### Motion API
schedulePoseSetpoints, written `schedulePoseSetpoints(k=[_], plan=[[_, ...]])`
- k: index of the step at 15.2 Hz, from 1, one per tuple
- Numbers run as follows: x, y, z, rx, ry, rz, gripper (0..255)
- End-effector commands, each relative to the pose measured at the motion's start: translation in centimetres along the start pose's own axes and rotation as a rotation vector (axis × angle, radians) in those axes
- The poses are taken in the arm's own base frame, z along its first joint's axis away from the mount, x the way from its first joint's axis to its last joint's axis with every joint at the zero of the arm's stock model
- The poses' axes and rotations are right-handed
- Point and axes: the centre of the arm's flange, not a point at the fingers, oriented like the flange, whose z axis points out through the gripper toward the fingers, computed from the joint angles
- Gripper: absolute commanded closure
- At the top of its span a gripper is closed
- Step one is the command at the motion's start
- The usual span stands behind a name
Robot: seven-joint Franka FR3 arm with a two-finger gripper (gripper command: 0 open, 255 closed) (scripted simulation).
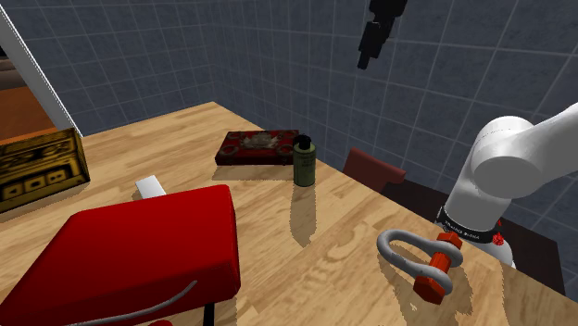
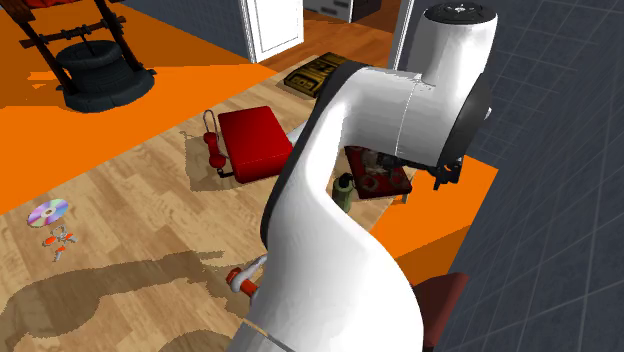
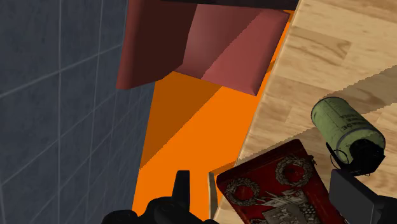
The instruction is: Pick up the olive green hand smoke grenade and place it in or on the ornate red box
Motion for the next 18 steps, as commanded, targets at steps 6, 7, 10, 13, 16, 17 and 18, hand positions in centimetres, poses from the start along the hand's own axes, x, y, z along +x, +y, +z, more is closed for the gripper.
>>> schedulePoseSetpoints(k=[6,7,10,13,16,17,18], plan=[[2.3,-4.5,4.2,0.021,-0.043,0.019,0],[2.7,-5.4,5.0,0.025,-0.052,0.023,0],[4.1,-8.2,7.5,0.038,-0.078,0.035,0],[5.3,-10.9,10.0,0.05,-0.104,0.046,0],[6.6,-13.7,12.5,0.063,-0.13,0.058,0],[7.0,-14.7,13.4,0.067,-0.139,0.061,0],[7.4,-15.6,14.2,0.071,-0.147,0.065,0]])
